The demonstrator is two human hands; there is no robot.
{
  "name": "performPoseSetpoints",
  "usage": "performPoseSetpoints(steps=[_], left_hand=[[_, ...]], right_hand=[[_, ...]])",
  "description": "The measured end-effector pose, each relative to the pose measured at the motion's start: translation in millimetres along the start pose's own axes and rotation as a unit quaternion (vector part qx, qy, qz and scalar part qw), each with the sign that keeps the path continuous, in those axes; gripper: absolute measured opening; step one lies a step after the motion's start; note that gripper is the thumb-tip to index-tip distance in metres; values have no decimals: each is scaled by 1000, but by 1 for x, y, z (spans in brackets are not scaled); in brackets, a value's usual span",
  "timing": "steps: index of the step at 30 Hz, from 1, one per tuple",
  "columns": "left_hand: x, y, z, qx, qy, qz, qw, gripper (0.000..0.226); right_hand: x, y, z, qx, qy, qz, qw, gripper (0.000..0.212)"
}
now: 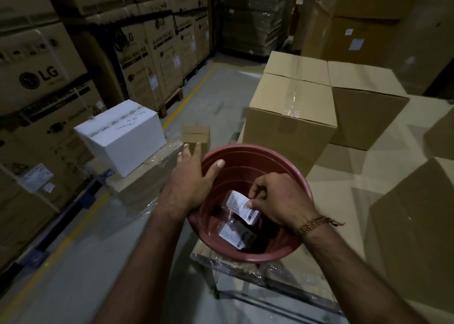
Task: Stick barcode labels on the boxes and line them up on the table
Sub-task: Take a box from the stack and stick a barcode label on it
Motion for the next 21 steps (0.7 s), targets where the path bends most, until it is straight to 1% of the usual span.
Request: performPoseSetpoints(steps=[4, 10, 14, 15, 16, 17, 19, 21], left_hand=[[-2, -1, -2, 1, 5, -4, 1000, 97], [-1, -2, -2, 2, 14, -7, 1000, 98], [-4, 0, -1, 8, 13, -3, 1000, 97], [-4, 1, -1, 10, 9, -1, 1000, 97], [-4, 1, 0, 11, 7, 2, 1000, 97], [-4, 1, 0, 11, 7, 2, 1000, 97], [-4, 1, 0, 9, 7, 5, 1000, 97], [-4, 1, 0, 7, 2, 6, 1000, 99]], right_hand=[[-10, 6, 7, 4, -4, 20, 1000, 23], [-18, 9, 9, 7, 0, 33, 999, 19], [-24, 12, 7, 5, -20, 50, 999, 18], [-25, 13, 6, 0, -41, 54, 998, 17], [-24, 13, 6, -3, -77, 57, 995, 22], [-23, 14, 6, -1, -117, 56, 992, 31], [-18, 14, 4, 3, -153, 38, 987, 42], [-10, 12, 2, 4, -143, 10, 990, 38]])
Point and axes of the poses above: each hand's wrist, its own y-axis towards the middle knuckle, its own x-axis out of the back of the hand, z = x × y, the point moved 8 cm from there along y, towards the middle knuckle, and after that the axes turned 8 degrees about x, right-handed, at the moved point
